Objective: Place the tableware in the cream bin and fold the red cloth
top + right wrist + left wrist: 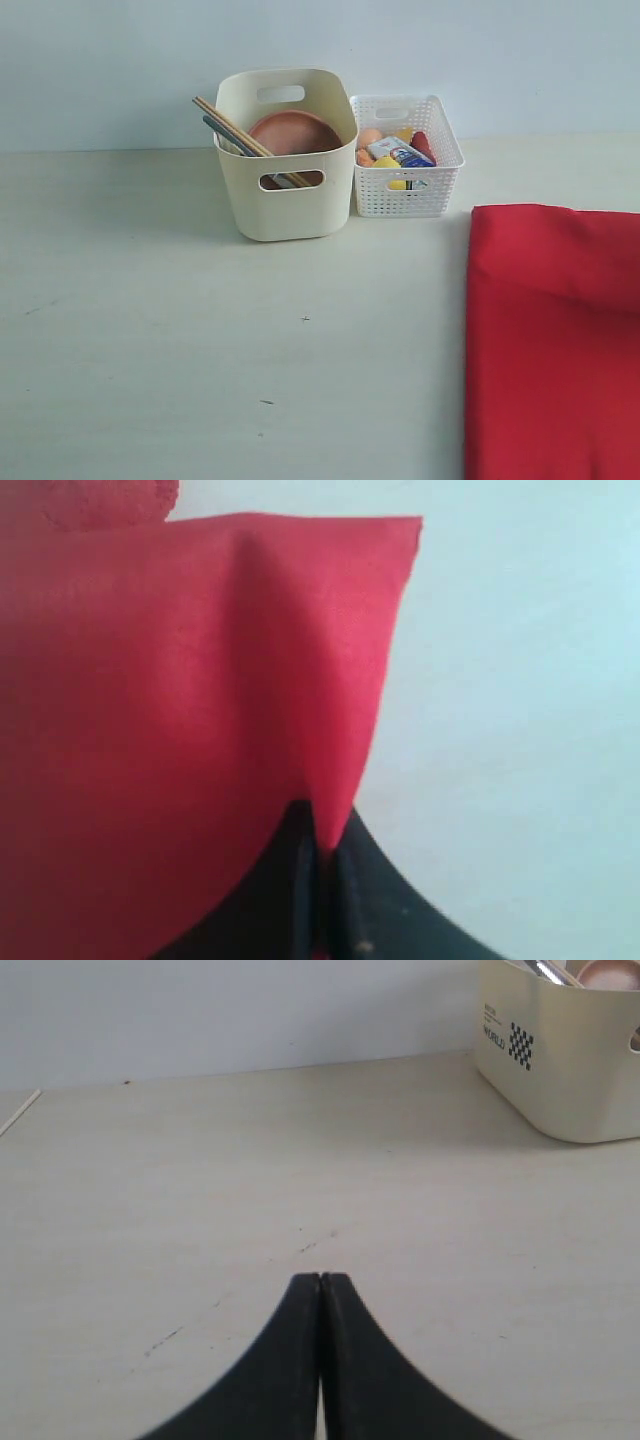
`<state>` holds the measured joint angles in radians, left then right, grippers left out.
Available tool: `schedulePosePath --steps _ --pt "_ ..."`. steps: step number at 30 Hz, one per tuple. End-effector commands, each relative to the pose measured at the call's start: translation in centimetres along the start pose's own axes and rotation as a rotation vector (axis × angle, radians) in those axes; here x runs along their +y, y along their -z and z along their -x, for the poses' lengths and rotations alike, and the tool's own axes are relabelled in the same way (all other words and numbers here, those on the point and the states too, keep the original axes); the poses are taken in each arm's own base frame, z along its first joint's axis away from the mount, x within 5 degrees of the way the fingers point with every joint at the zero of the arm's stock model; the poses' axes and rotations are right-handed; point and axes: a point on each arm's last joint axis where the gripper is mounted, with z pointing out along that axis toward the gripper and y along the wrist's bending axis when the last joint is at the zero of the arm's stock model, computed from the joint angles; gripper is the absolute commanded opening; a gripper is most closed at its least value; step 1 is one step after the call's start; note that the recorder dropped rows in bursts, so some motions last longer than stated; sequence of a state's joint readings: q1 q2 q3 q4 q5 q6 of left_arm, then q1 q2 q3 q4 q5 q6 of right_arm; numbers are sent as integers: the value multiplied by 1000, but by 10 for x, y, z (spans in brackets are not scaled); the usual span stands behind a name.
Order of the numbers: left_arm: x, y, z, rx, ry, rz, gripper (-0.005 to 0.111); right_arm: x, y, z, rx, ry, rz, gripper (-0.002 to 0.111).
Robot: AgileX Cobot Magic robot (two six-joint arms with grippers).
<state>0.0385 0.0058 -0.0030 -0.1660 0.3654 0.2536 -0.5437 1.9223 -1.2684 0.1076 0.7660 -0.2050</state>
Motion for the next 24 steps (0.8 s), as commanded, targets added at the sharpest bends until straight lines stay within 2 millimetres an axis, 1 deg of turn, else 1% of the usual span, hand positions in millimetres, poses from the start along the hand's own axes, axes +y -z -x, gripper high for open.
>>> schedulePosePath --steps 1,4,6,8,11,13,14,17,18,19,20,21,23,24 --pt "0 0 0 -8 -4 6 0 -17 -17 15 16 -17 -15 0" --pt "0 0 0 -8 -4 6 0 -19 -31 30 18 -28 -2 0" --pt "0 0 0 -8 -4 6 0 -20 -44 49 -8 -50 27 0" --pt "0 0 0 -8 -4 6 0 -20 -51 64 -26 -81 64 0" --pt "0 0 0 -8 -4 6 0 -19 -58 77 -8 -86 99 1" --pt "0 0 0 -8 -4 6 0 -20 -51 84 -24 -72 94 14" --pt "0 0 0 -8 -4 6 0 -20 -44 86 -37 -62 93 22" --pt "0 0 0 -8 -4 6 0 -18 -17 91 -95 -54 86 46" --pt "0 0 0 -8 -4 6 0 -17 -5 92 -111 -50 85 53" --pt "0 0 0 -8 -4 6 0 -15 5 93 -123 -43 86 57" --pt "0 0 0 -8 -4 6 0 -11 16 93 -135 -35 88 60" --pt "0 0 0 -8 -4 6 0 -6 27 92 -141 -18 89 60" --pt "0 0 0 -8 -4 6 0 6 43 85 -146 26 80 57" --pt "0 0 0 -8 -4 6 0 13 49 80 -144 46 76 54"
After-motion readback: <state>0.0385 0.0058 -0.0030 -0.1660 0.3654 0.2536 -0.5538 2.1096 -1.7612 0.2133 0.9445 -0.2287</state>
